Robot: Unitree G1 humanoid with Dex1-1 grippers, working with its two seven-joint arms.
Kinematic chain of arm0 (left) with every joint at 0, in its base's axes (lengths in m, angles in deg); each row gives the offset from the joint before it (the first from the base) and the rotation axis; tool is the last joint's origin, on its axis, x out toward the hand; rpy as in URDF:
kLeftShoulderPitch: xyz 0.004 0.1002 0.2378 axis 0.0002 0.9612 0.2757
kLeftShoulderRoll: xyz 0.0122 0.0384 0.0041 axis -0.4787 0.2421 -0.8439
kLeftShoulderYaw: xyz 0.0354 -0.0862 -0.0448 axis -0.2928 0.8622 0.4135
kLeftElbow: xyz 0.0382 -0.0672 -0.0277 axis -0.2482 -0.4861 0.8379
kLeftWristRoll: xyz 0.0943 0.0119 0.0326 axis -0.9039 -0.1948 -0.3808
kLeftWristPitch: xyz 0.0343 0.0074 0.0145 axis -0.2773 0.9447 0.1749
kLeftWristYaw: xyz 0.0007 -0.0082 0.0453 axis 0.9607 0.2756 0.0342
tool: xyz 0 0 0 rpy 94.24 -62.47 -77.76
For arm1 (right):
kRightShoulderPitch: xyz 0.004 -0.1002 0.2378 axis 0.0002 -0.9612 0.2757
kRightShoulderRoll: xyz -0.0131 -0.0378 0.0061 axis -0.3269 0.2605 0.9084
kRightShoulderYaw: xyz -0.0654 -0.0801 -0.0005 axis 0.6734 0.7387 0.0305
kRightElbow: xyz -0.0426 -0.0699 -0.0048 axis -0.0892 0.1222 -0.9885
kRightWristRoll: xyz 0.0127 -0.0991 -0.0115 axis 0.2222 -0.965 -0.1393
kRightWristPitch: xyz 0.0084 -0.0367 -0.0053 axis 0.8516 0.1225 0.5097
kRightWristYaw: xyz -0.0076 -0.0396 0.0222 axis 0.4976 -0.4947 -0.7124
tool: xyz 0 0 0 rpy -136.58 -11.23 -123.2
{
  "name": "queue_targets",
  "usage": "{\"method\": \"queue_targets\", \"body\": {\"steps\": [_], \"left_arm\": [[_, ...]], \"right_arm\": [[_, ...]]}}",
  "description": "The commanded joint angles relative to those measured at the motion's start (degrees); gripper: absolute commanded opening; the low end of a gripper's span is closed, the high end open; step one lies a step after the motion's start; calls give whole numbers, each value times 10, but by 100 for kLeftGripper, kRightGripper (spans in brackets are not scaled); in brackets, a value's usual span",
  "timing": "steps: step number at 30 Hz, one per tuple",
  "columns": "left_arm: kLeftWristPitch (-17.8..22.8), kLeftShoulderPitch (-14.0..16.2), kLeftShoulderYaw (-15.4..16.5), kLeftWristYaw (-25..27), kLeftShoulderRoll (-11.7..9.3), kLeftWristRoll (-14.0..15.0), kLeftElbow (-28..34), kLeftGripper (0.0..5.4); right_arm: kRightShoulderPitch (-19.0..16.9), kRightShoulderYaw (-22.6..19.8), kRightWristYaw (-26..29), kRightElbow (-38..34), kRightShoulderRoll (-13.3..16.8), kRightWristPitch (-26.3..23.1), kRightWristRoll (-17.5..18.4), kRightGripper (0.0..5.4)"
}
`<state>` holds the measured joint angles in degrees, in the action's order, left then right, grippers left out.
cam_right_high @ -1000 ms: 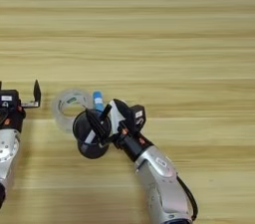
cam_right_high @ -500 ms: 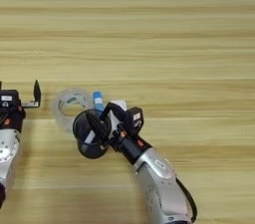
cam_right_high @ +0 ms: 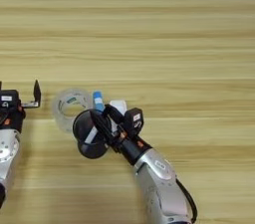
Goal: Move the objects on the table
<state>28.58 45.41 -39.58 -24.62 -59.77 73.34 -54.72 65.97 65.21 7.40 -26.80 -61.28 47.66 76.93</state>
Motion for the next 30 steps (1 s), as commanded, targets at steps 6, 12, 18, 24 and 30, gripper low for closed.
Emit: {"method": "queue_targets", "body": {"steps": [6, 12, 18, 24, 30], "left_arm": [[9, 5, -3, -3, 1, -7, 2, 540], [9, 5, -3, -2, 1, -7, 2, 540], [9, 5, -3, -2, 1, -7, 2, 540], [9, 5, -3, -2, 1, -7, 2, 540], [9, 6, -3, -3, 1, -7, 3, 540]], "right_arm": [[-3, 0, 11, -1, -1, 2, 0, 157], [-3, 0, 13, -3, -2, 3, 0, 77], [-5, -3, 16, -7, -5, 6, 5, 70], [-6, -4, 22, -12, -7, 5, 10, 70], [-12, -1, 35, -26, -7, 1, 24, 70]]}}
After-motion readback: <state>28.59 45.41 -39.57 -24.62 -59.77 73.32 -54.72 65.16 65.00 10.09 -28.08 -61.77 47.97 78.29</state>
